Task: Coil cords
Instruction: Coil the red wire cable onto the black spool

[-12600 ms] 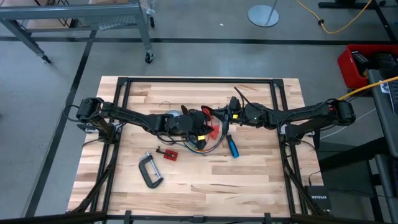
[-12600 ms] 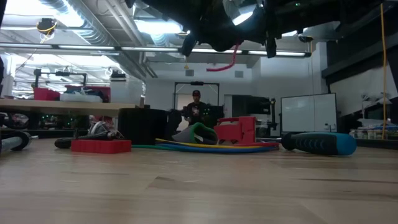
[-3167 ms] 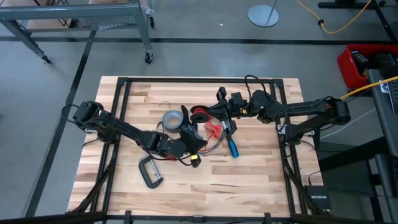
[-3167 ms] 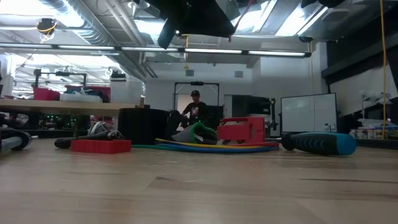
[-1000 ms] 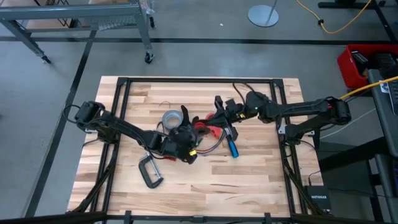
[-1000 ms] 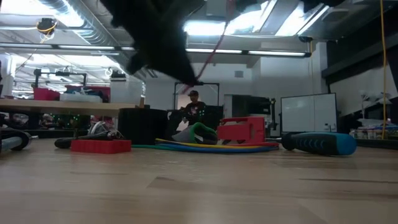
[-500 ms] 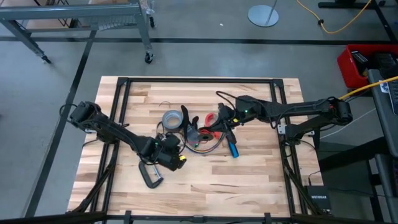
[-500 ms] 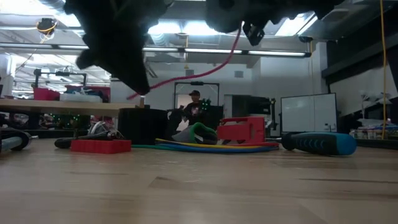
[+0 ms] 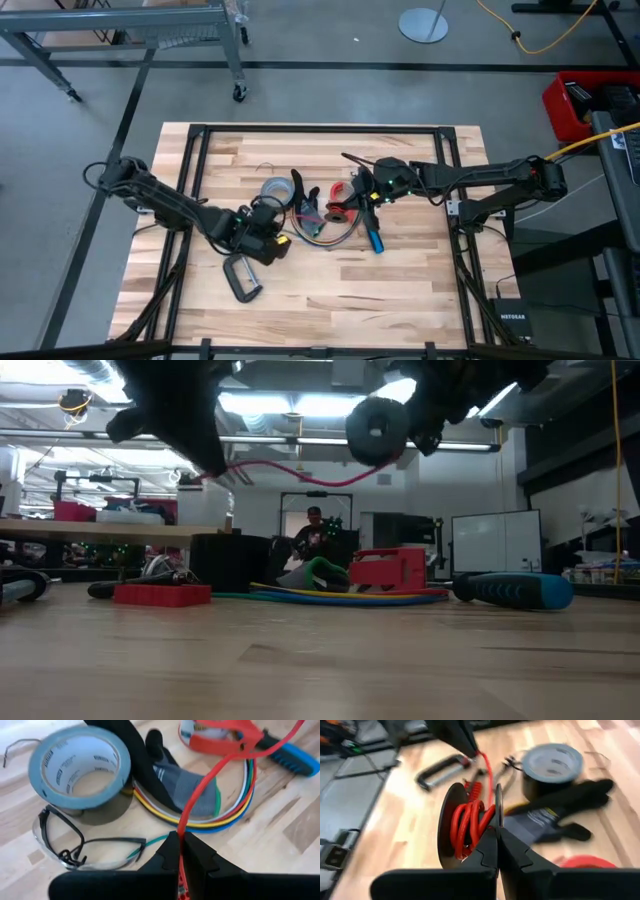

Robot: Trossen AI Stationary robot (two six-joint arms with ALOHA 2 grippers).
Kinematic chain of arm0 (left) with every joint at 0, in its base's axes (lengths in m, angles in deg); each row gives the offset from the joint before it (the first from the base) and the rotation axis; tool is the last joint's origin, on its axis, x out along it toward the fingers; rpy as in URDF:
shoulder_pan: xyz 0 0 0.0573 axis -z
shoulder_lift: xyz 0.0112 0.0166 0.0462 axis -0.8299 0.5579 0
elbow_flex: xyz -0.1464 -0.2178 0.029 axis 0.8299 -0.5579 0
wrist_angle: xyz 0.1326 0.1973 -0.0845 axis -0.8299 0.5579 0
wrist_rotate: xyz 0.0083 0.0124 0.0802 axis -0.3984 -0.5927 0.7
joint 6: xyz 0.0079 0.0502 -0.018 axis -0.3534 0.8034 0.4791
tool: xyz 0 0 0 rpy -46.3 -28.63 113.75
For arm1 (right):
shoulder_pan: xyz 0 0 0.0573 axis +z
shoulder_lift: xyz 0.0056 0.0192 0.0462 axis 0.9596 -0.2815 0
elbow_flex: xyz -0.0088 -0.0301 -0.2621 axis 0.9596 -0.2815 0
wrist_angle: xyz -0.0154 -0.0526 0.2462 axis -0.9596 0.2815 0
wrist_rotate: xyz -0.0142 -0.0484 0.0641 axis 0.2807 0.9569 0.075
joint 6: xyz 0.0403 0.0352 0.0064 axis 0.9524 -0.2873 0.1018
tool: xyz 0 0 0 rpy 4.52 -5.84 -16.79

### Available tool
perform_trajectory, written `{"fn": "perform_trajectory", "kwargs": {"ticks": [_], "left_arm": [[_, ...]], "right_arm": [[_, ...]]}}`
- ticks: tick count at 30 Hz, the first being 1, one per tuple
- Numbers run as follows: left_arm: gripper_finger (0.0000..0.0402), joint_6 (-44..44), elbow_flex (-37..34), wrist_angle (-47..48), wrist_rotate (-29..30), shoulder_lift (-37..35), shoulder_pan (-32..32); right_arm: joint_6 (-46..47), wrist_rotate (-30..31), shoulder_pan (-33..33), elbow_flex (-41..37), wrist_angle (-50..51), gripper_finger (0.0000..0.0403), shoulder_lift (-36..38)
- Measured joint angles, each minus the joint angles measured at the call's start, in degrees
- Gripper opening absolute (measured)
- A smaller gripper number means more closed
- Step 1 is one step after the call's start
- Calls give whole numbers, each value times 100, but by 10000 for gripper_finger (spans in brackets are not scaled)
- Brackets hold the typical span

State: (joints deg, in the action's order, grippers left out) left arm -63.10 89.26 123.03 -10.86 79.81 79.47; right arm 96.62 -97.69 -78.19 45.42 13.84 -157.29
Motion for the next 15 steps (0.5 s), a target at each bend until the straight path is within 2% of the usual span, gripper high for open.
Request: {"fn": "perform_trajectory", "kwargs": {"ticks": [8,15], "left_arm": [[0,222,0,-122,251,-342,-449],[0,1248,-2,-1311,265,-346,-920]], "right_arm": [[-101,144,7,0,244,1,-139],[-102,604,7,0,247,1,-574]]}}
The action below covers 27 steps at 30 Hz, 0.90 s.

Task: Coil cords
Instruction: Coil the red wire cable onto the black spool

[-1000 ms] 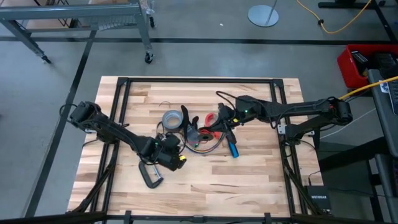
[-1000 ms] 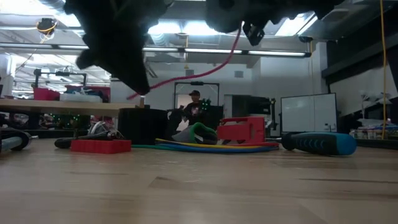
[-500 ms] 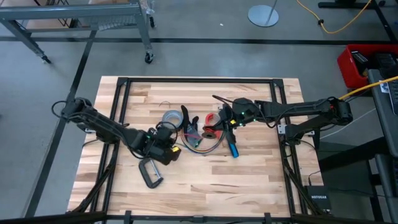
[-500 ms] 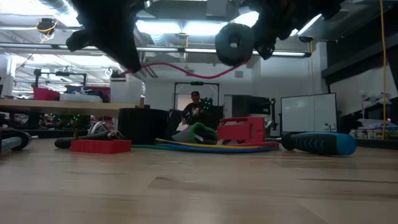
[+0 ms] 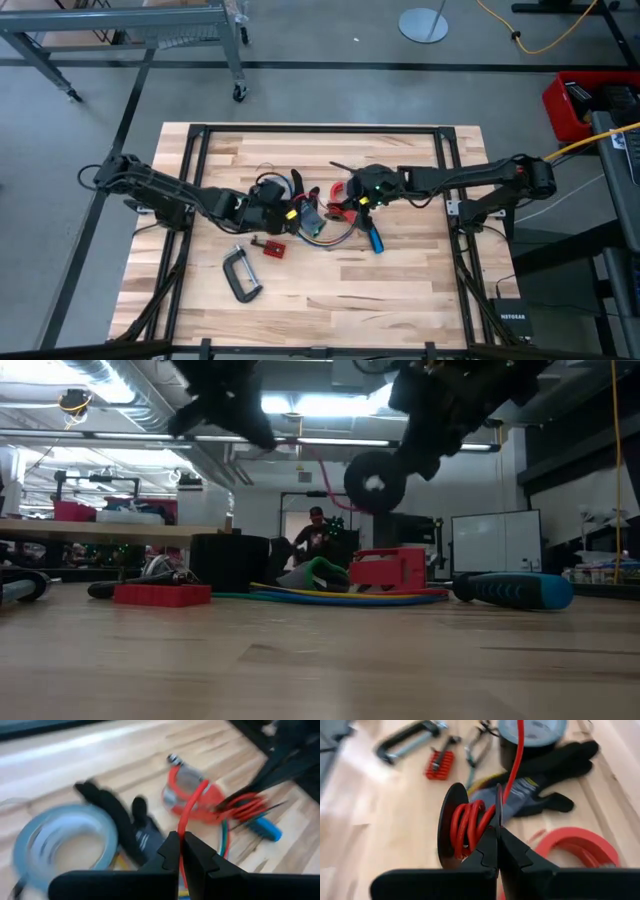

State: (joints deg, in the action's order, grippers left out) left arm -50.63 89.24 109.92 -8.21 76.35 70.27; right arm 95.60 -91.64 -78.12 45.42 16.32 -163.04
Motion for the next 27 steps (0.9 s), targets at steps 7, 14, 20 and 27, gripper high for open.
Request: {"fn": "perform_trajectory", "kwargs": {"ticks": [7,14,20,27], "left_arm": [[0,821,0,-1102,-271,2,-287],[0,960,0,-1423,-458,2,-300],[0,963,0,-1410,-473,4,-300],[0,1169,0,-1946,-489,7,-298]], "right_arm": [[167,883,-4,-2,-161,1,-344],[289,1572,-9,-4,-884,1,-357],[297,1787,-7,-4,-1071,1,-357],[349,2081,-9,-4,-1075,1,-357]]}}
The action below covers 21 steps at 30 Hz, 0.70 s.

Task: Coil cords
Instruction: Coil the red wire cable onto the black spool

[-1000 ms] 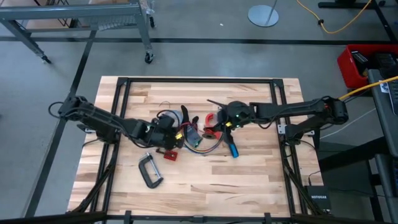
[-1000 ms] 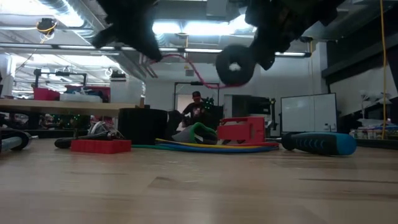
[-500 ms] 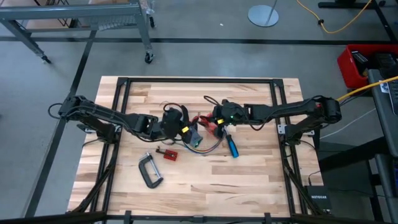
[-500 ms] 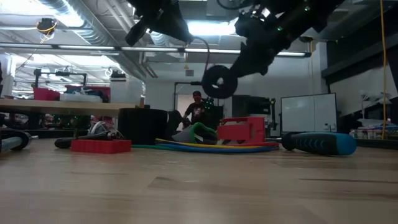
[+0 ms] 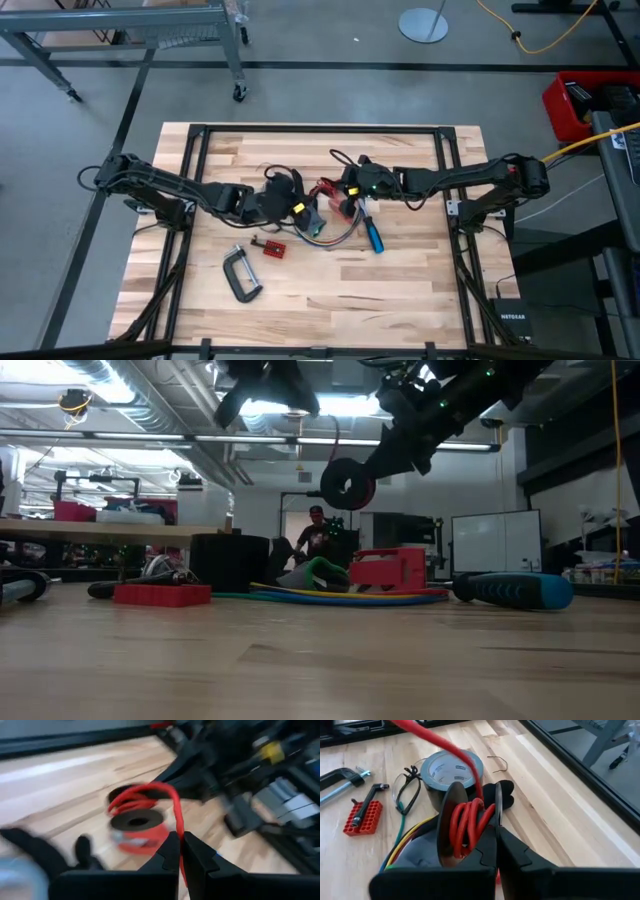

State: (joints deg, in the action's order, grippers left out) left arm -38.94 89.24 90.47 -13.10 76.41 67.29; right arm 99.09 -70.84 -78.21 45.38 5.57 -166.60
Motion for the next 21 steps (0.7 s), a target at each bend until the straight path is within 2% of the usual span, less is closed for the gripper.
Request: {"fn": "perform_trajectory", "kwargs": {"ticks": [7,12,21], "left_arm": [[0,602,0,-1188,-424,0,22],[0,612,0,-1328,-435,40,126],[0,631,0,-1847,-467,424,195]], "right_arm": [[97,87,1,0,-49,1,2],[214,113,-124,0,-171,2,4],[279,-85,-271,0,-969,2,4]]}}
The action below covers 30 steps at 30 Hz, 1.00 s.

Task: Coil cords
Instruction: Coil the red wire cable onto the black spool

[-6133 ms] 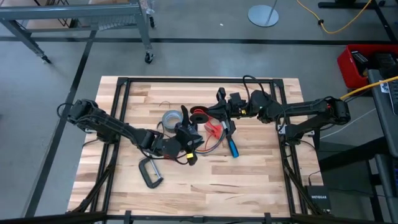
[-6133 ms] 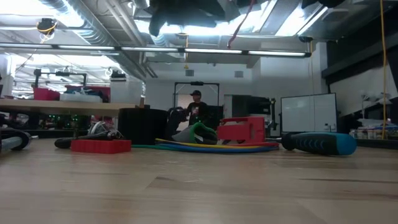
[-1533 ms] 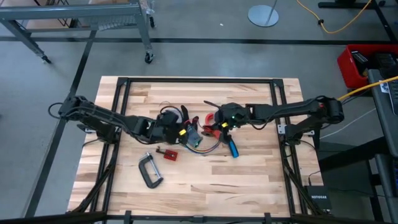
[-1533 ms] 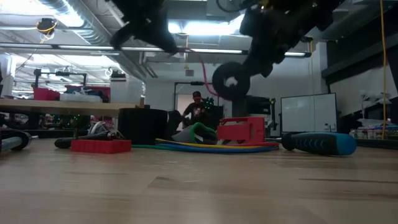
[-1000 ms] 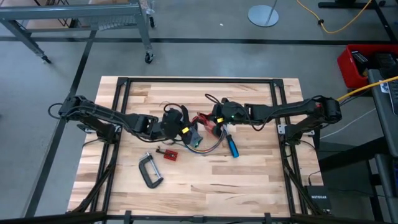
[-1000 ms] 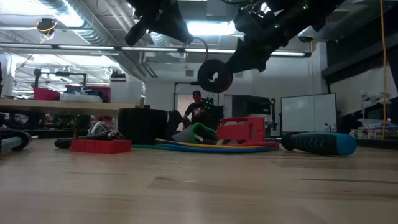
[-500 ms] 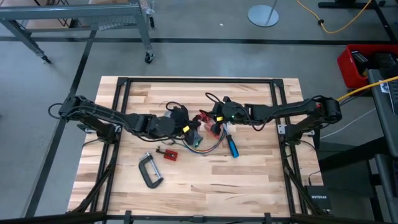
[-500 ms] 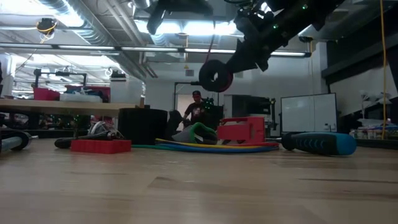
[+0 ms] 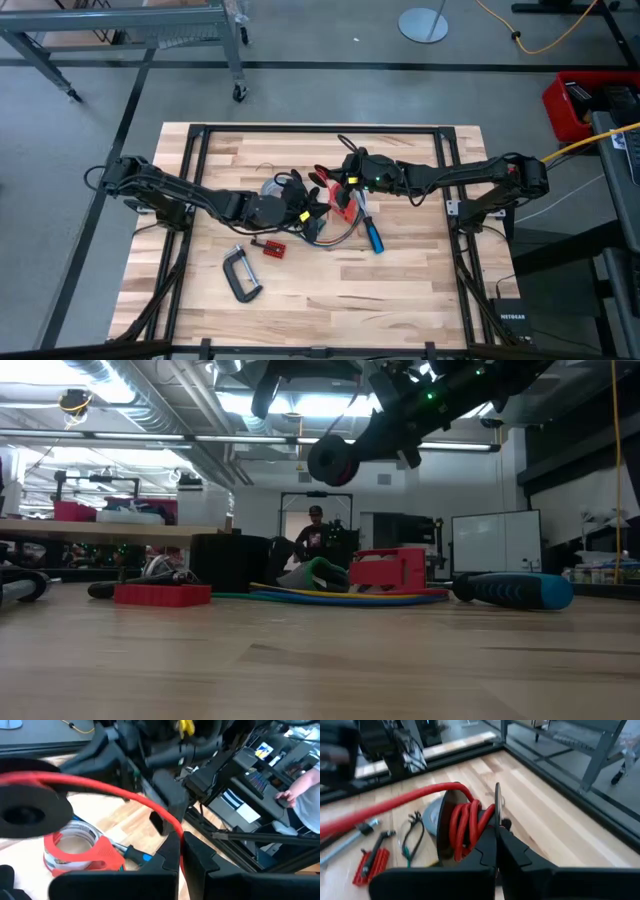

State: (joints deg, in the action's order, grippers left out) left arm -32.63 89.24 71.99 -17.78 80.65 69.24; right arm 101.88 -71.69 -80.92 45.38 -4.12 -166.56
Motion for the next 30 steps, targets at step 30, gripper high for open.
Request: {"fn": "perform_trajectory", "kwargs": {"ticks": [30], "left_arm": [[0,133,2,1355,926,367,161]], "right_arm": [[160,-502,0,0,-1627,1,54]]}}
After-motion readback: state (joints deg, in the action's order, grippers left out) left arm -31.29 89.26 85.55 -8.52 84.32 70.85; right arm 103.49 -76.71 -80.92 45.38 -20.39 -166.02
